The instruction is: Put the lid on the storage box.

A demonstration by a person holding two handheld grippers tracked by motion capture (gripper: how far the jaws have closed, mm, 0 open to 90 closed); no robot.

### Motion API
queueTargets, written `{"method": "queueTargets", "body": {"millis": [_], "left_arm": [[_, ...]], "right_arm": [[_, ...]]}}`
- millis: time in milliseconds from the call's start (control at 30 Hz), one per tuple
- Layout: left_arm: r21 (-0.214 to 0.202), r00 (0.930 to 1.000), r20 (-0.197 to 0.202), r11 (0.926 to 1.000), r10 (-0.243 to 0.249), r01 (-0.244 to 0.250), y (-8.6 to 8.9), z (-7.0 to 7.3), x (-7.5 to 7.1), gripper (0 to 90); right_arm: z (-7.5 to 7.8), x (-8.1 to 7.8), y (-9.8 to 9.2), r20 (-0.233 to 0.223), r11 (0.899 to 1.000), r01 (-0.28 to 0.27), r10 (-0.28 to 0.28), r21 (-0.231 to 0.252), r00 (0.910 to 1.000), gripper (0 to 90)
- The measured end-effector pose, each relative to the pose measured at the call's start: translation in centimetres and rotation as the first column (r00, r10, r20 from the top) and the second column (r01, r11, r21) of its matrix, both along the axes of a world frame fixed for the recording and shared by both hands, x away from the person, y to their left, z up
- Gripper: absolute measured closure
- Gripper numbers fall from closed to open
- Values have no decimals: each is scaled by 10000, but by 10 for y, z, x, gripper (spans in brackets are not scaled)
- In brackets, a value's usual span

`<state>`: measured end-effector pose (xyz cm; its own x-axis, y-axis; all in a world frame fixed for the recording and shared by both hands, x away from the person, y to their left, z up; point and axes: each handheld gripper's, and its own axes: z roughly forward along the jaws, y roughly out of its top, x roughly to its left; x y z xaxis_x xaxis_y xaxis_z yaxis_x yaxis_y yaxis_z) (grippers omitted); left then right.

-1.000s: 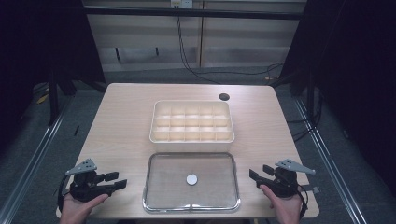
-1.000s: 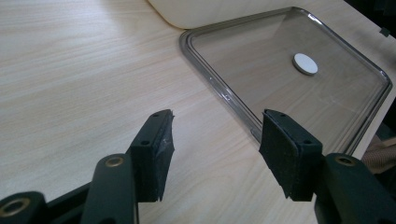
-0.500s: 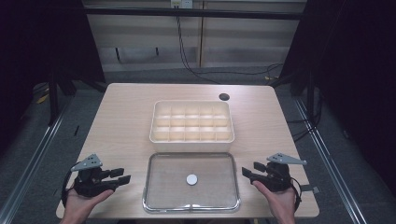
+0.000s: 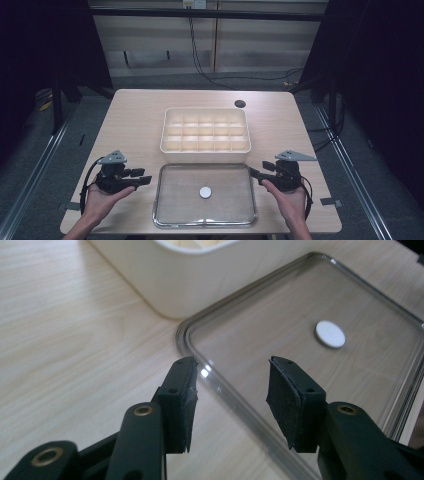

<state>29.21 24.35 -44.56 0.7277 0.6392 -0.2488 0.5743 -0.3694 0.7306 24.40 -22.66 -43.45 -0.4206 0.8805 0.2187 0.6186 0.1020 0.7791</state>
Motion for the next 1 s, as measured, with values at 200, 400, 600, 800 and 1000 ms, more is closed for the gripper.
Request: {"method": "queueTargets", "body": {"millis": [200, 400, 600, 800, 1000], "left_arm": [[-540, 9996, -247, 9984, 148, -162, -6, -8, 11, 545], [-432, 9983, -358, 9979, 461, -477, 0, -19, 11, 540], [-143, 9984, -508, 9996, 245, -253, 0, -28, 6, 552], [273, 9973, -729, 9996, 44, -25, -9, -38, 5, 553], [401, 9949, -986, 9989, -210, 251, -17, -44, 6, 528]], "right_arm": [[-22, 13, -2, -448, 9998, 133, -125, 178, 9989, 457], [-36, 17, -2, -753, 9997, 53, -35, 244, 9972, 518], [-52, 18, 6, -1047, 9998, -135, 119, -142, 9944, 515], [-56, 18, 14, -1149, 9995, -216, 186, -250, 9932, 519], [-57, 14, 13, -1245, 9988, -37, -24, -482, 9922, 514]]}}
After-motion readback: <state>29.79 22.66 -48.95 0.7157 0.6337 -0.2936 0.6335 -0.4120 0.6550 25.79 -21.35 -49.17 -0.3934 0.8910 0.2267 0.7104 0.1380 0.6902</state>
